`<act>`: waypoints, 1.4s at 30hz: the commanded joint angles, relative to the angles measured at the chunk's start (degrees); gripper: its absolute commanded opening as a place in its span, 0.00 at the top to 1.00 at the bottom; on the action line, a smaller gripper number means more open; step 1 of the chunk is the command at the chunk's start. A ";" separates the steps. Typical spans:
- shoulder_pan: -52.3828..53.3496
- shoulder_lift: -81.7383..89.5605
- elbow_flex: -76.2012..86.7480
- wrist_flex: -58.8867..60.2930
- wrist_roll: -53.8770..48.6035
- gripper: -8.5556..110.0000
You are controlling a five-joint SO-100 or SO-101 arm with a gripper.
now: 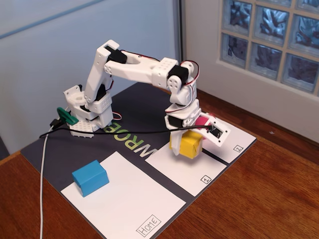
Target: Move box yellow to zone 1
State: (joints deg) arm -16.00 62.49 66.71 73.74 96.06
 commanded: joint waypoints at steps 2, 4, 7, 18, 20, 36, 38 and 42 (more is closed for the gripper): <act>0.35 2.37 7.56 -5.62 0.26 0.93; 0.53 2.81 9.93 -7.12 0.26 0.93; 0.70 2.90 11.78 -8.79 0.26 0.93; 0.97 1.76 12.92 -12.30 0.35 0.93; 0.97 1.49 12.92 -12.39 0.62 0.93; 0.88 1.93 12.39 -12.13 0.44 0.65; 0.97 2.37 12.13 -12.22 0.35 0.64; 1.14 3.34 12.04 -12.22 0.26 0.64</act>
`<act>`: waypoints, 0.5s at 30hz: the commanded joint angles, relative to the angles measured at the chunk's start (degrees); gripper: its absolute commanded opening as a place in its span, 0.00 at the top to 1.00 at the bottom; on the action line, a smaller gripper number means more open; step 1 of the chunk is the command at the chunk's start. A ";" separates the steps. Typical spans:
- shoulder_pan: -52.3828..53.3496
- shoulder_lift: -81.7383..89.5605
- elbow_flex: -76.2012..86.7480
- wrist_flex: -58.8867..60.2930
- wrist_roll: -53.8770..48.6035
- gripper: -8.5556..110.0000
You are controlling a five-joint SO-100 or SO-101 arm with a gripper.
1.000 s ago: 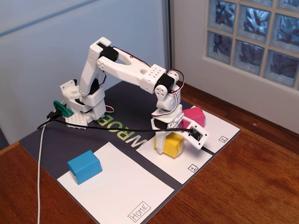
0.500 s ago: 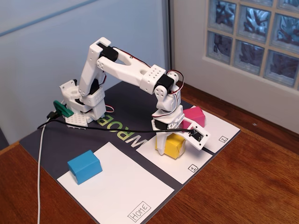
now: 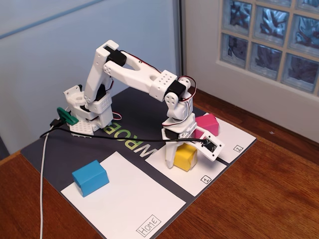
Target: Move box yellow to zone 1
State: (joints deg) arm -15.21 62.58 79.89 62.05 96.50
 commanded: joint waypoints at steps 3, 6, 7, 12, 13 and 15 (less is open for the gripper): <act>0.53 4.48 -1.23 -0.53 0.09 0.64; 0.53 6.77 -1.41 -0.35 0.26 0.63; 0.44 7.91 -1.49 -0.26 0.35 0.63; 0.35 14.77 -2.11 0.00 0.35 0.63; 0.53 16.44 -2.20 0.00 0.35 0.63; 0.79 19.95 -2.29 0.00 0.00 0.63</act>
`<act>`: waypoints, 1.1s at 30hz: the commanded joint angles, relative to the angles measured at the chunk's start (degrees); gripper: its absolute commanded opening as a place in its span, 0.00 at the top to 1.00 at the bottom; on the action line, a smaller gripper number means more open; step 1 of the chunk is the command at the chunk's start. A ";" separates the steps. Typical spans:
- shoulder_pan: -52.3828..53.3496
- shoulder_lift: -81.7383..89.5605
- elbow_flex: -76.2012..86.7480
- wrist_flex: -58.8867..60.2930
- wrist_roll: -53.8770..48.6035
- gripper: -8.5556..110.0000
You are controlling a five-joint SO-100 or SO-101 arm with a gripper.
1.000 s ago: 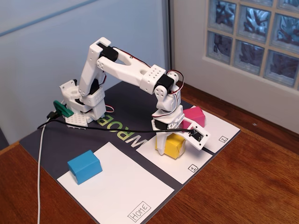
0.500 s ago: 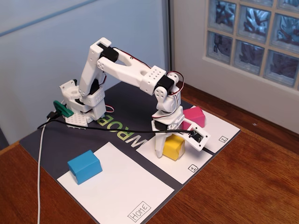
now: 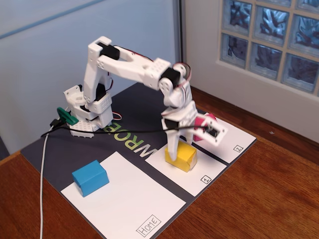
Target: Move box yellow to zone 1
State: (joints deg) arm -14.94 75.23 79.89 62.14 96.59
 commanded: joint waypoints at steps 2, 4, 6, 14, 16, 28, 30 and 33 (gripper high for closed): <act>1.05 10.81 -2.37 0.00 -0.79 0.62; 1.58 14.41 -2.37 0.18 -2.20 0.62; 2.46 18.02 -1.93 0.18 -3.87 0.62; 7.47 34.19 6.68 0.88 -10.63 0.65; 9.05 39.02 10.72 0.88 -13.80 0.70; 17.75 72.42 44.47 1.41 -24.17 0.93; 18.63 76.90 49.04 3.16 -25.66 0.93; 19.34 82.62 54.49 6.06 -26.89 0.93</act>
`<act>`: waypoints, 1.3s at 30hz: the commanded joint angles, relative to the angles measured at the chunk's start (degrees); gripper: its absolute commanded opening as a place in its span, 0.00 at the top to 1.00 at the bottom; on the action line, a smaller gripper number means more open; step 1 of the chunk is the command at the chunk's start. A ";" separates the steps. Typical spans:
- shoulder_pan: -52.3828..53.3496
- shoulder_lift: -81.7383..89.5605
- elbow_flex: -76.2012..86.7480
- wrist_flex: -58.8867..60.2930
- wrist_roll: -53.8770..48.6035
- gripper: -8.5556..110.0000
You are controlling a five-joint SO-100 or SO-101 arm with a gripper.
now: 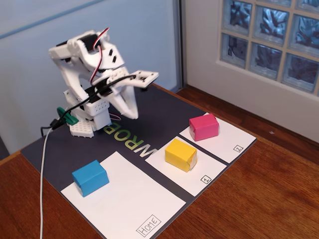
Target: Move box yellow to zone 1
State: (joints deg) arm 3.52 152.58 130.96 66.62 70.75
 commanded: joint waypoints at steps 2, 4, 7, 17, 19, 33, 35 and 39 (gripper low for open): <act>0.97 9.05 7.21 2.29 -1.14 0.93; 0.97 13.10 11.16 2.37 -0.26 0.93; 1.05 19.07 16.00 5.10 1.14 0.93; 2.81 34.54 31.29 10.20 6.68 0.93; 3.78 37.00 34.10 10.63 7.29 0.93; 2.29 38.67 43.15 12.30 9.32 0.93; 0.35 38.67 43.15 12.30 11.25 0.93; -0.44 38.76 43.15 12.30 10.72 0.93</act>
State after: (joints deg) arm 3.69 188.35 174.11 77.87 81.30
